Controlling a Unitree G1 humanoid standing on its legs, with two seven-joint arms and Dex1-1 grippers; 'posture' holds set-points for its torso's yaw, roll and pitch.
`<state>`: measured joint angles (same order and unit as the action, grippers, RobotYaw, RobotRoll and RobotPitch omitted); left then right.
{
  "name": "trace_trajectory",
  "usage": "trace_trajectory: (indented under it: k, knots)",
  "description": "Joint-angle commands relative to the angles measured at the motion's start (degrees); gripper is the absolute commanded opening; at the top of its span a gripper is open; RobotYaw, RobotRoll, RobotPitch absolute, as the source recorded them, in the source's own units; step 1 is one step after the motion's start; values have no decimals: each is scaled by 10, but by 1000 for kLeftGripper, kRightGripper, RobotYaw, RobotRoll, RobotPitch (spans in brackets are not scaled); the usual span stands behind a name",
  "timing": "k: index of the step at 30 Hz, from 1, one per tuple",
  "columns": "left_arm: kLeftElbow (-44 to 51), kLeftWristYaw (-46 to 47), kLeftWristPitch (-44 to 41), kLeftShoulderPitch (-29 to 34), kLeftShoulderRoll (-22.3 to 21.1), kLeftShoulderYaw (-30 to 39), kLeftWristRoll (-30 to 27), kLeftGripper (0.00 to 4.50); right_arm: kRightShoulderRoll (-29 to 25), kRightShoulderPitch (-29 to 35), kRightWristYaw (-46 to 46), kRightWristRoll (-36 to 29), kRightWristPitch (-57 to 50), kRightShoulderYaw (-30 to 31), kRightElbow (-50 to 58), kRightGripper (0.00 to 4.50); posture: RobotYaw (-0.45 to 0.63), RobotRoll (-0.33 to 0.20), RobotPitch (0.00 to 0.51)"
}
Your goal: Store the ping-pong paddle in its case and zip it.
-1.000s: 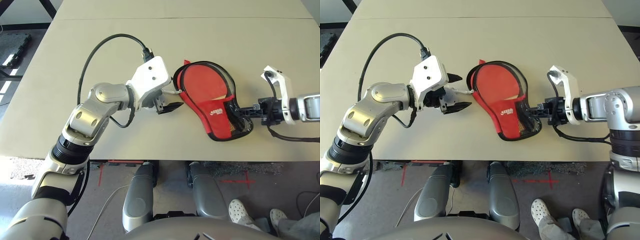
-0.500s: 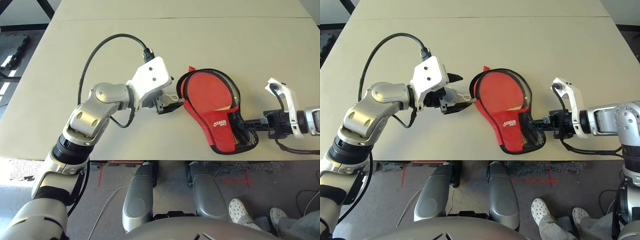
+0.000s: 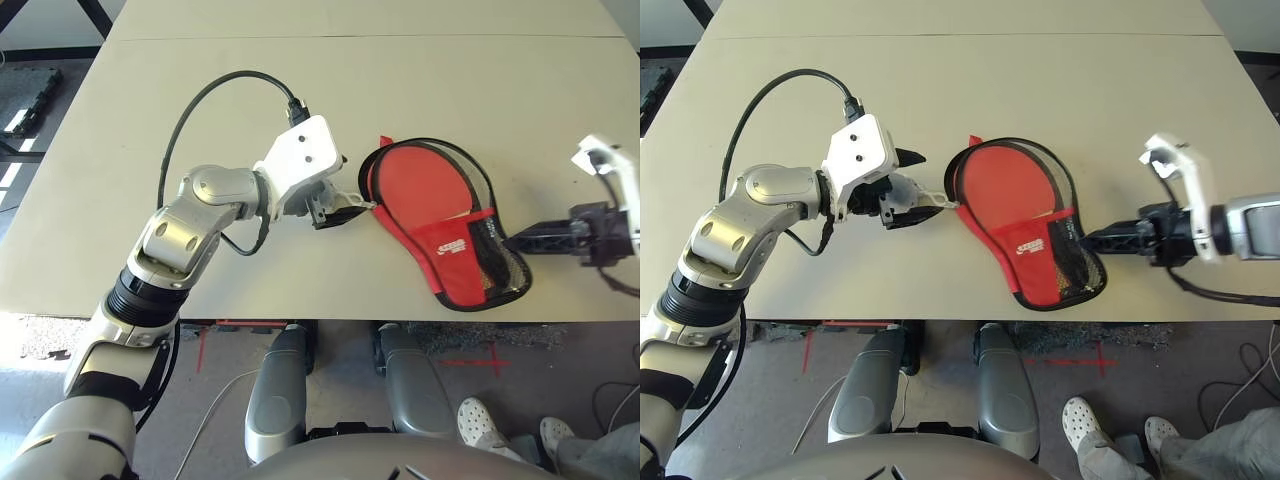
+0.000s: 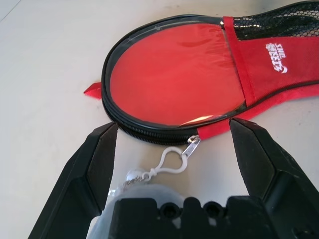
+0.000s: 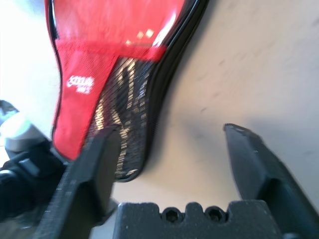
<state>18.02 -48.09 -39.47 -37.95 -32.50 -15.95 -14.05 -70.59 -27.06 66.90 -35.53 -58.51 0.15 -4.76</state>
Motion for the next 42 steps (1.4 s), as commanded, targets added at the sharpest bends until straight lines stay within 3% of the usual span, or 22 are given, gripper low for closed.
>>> trace_trajectory:
  k: [1, 3, 9, 20, 31, 42]
  knots:
    - [18, -7, -7, -3, -6, 4, -6, 4500, 10, -41, 65, 83, 119, 64, -72, 4440, 35, 0, 268]
    - [20, -7, -9, -2, -8, 6, -6, 4500, 31, -77, 86, 114, 160, 84, -119, 4440, 39, 0, 269]
    - [27, -8, -17, 1, -21, 10, -5, 4500, 131, -172, 125, 147, 313, 59, -244, 4440, 48, 0, 271]
    - [14, -5, -16, 0, -47, 29, 2, 4500, 247, -292, 213, 253, 534, 97, -423, 4440, 70, 0, 275]
    - [-7, -11, -15, 17, -97, 56, 8, 4500, 330, -305, 197, 329, 655, 108, -526, 4440, 90, 0, 281]
    - [8, -55, -42, 61, -157, 82, -31, 4500, 345, -295, 165, 366, 698, 111, -558, 4440, 108, 0, 283]
